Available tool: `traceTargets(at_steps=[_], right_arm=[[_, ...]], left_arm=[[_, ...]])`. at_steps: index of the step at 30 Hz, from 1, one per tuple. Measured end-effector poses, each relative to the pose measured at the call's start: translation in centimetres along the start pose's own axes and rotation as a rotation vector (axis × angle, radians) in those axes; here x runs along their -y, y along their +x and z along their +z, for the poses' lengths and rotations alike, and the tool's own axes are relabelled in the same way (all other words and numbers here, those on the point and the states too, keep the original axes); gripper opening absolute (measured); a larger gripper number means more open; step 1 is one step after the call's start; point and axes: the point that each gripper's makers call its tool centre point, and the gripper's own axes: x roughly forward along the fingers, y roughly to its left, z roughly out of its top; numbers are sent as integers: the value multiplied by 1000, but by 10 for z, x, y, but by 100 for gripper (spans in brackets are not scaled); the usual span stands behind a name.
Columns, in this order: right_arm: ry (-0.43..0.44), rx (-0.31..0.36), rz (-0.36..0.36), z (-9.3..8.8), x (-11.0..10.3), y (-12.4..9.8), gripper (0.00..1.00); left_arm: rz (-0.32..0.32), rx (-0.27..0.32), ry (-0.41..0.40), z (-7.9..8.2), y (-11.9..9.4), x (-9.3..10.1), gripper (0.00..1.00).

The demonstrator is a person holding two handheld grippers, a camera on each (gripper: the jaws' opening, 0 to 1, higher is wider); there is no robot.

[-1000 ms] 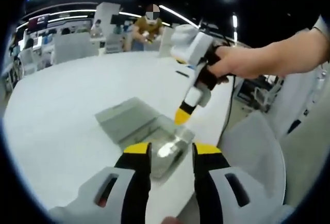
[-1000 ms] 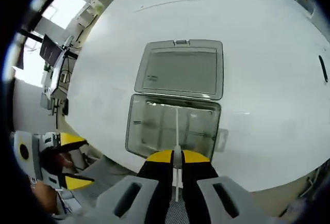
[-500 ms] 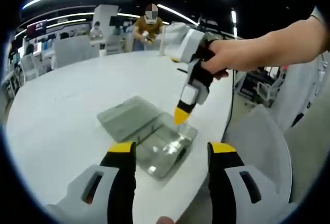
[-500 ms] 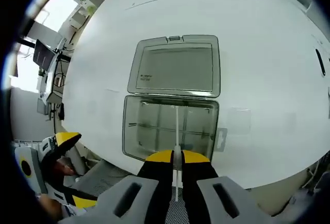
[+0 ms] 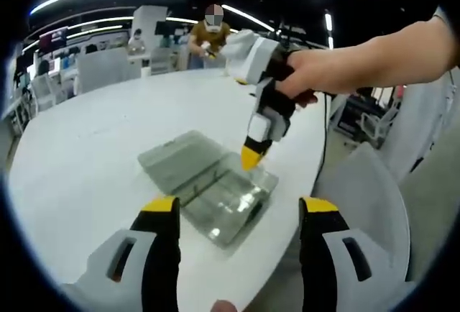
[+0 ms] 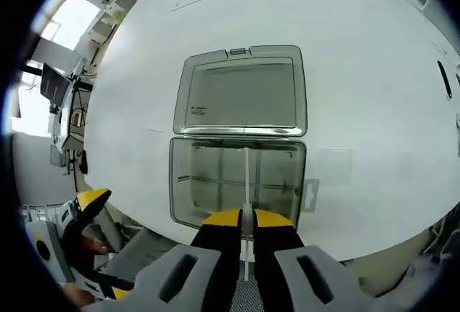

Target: Insert the divider into the dual guide fixture by aligning both edges with the guide slots and pushing it downward to the bottom, including one-sided entry, uneven engagement, binding, and posture correction.

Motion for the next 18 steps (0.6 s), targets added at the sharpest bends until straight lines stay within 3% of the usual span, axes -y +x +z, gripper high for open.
traceTargets(at_steps=[18], right_arm=[[39,-17,-7,2,3,8,0]], left_arm=[[5,1,-14,-3,-3,-2,65]])
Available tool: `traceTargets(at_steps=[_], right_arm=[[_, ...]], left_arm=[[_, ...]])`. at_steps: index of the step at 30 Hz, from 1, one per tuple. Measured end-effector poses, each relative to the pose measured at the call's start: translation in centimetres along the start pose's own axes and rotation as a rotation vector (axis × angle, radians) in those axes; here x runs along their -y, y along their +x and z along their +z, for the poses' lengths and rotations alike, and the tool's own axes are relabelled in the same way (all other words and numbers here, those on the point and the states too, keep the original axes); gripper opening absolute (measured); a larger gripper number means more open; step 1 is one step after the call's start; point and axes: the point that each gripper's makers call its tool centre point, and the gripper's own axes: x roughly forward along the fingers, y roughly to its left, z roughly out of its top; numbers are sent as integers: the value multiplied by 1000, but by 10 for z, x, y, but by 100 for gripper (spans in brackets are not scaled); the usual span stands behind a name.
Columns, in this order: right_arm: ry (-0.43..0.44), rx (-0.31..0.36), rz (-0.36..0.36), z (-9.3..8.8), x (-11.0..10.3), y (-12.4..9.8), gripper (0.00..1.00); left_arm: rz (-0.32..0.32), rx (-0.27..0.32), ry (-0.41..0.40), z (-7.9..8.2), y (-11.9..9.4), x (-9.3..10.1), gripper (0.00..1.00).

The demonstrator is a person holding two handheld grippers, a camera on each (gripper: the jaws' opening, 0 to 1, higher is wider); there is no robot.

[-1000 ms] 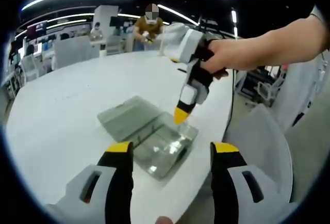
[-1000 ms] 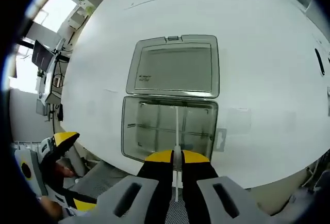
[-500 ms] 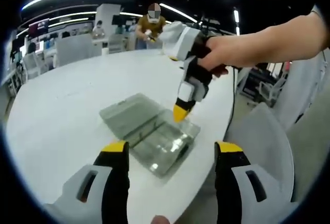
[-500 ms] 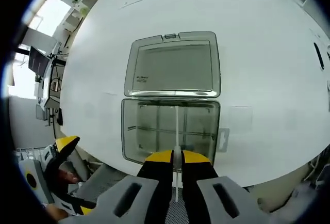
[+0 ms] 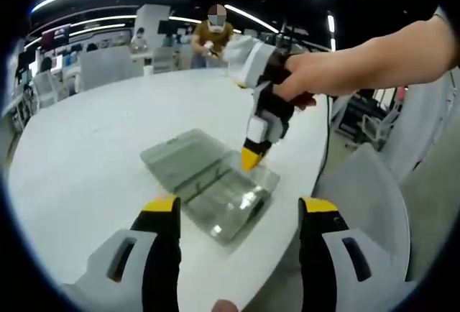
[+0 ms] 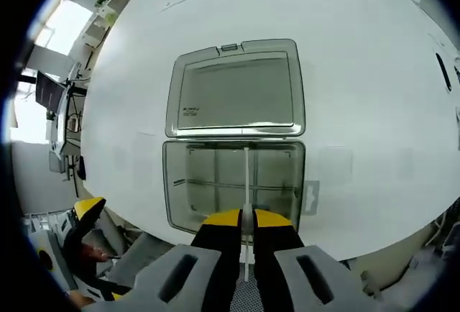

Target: Insert the divider into the dual guide fixture by aligning both edges with the guide slots and pushing it downward to the bottom, including one-sided entry, uneven engagement, binding, and posture correction.

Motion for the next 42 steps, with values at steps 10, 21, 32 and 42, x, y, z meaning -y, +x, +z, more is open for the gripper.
traceTargets(at_steps=[10,21,32,42], right_arm=[[16,-14,-12,3,0,5,0],[31,-35,-26,2,3,10,0],[37,-55,-27,2,3,13,0],[41,-71,-34,6,4,17,0]], left_arm=[[3,-3,-8,-3,-3,-2,64],[7,-5,-19,-6,-3,-5,64],[9,-4,-27,-6,-3,-8,64],[12,0,-28,-6,-4,-9,63]])
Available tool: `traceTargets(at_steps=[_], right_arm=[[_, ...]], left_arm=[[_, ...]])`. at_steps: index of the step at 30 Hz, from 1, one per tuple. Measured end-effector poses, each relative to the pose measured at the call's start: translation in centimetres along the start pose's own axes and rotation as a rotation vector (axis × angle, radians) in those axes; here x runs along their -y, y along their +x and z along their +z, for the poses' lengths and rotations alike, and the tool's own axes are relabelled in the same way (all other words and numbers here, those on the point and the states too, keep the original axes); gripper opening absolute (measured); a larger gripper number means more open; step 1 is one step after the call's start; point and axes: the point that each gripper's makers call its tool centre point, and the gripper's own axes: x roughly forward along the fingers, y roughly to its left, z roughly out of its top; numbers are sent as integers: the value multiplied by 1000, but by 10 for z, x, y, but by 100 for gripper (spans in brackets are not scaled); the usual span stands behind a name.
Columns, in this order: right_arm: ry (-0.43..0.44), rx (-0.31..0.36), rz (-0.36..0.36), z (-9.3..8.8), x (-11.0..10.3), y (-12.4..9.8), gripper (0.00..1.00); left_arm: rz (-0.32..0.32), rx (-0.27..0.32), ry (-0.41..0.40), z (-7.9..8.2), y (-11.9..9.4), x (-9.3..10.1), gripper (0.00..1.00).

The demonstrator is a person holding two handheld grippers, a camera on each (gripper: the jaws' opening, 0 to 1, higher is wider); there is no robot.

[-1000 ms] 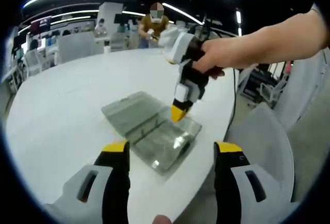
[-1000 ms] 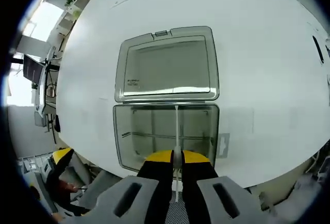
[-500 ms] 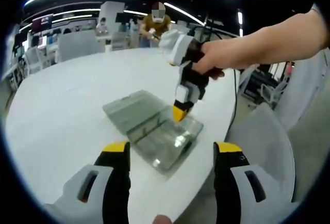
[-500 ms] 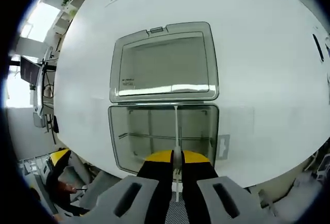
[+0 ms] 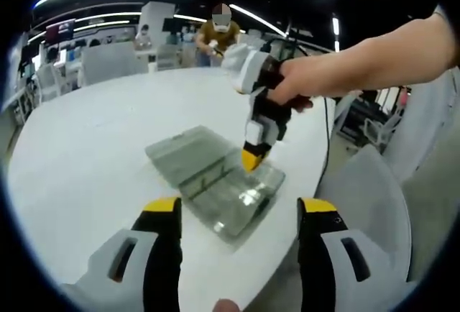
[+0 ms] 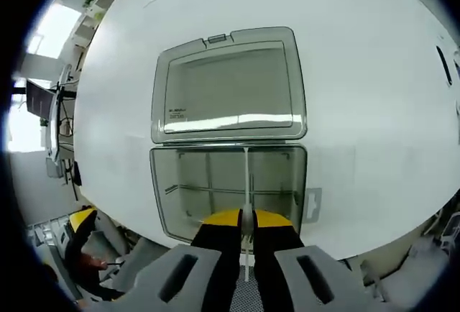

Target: Insert the divider into the dual guide fixture by aligning both edges with the guide slots and pushing it downward to the bottom, including one-sided entry, uneven engagement, binding, and posture correction.

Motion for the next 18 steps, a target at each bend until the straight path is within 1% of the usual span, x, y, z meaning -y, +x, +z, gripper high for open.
traceTargets(at_steps=[6,12,18], right_arm=[[6,-2,5,-5,-2,-2,0],[-1,-3,-2,-3,1,0,0],[8,-3,7,-2,-1,1,0]], left_arm=[[2,-1,-2,0,0,0,63],[3,-2,-3,1,0,-1,63],[3,-3,-4,1,-1,-1,63]])
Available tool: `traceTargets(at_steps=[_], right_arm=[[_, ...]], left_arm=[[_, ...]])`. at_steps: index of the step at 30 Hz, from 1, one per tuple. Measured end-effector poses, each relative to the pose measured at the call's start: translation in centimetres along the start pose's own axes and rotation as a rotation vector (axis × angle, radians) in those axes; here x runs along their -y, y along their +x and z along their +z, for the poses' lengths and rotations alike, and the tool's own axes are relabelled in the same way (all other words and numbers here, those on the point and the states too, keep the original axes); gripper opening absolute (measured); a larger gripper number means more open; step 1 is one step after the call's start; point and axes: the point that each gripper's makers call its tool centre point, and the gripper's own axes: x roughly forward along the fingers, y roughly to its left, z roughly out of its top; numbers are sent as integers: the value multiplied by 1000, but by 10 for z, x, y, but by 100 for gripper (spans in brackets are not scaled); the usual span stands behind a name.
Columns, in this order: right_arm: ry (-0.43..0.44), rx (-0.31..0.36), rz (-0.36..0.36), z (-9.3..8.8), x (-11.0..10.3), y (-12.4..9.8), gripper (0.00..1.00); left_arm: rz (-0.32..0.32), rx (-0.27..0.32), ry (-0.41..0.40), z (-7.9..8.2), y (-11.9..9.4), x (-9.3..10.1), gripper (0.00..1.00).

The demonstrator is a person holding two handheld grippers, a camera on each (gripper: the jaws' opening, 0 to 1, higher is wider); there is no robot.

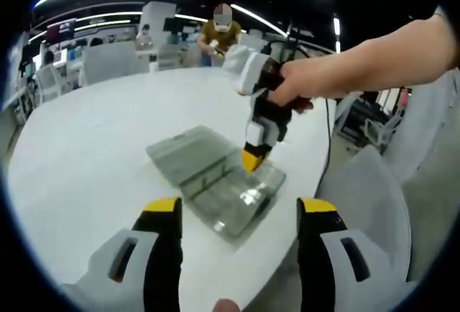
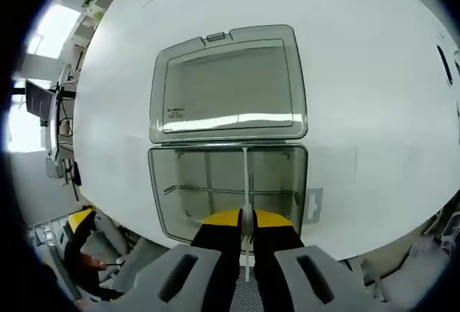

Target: Insert the divider into the dual guide fixture by aligning both edges with the guide slots and pushing it downward to the bottom, including one-sided entry, uneven engagement, binding, and posture correction.

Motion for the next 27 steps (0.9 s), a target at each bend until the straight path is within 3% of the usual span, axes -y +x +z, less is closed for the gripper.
traceTargets(at_steps=[27], right_arm=[[-2,-17,-9,-4,-1,6,0]], left_arm=[[8,0,-14,0,-1,-7,62]])
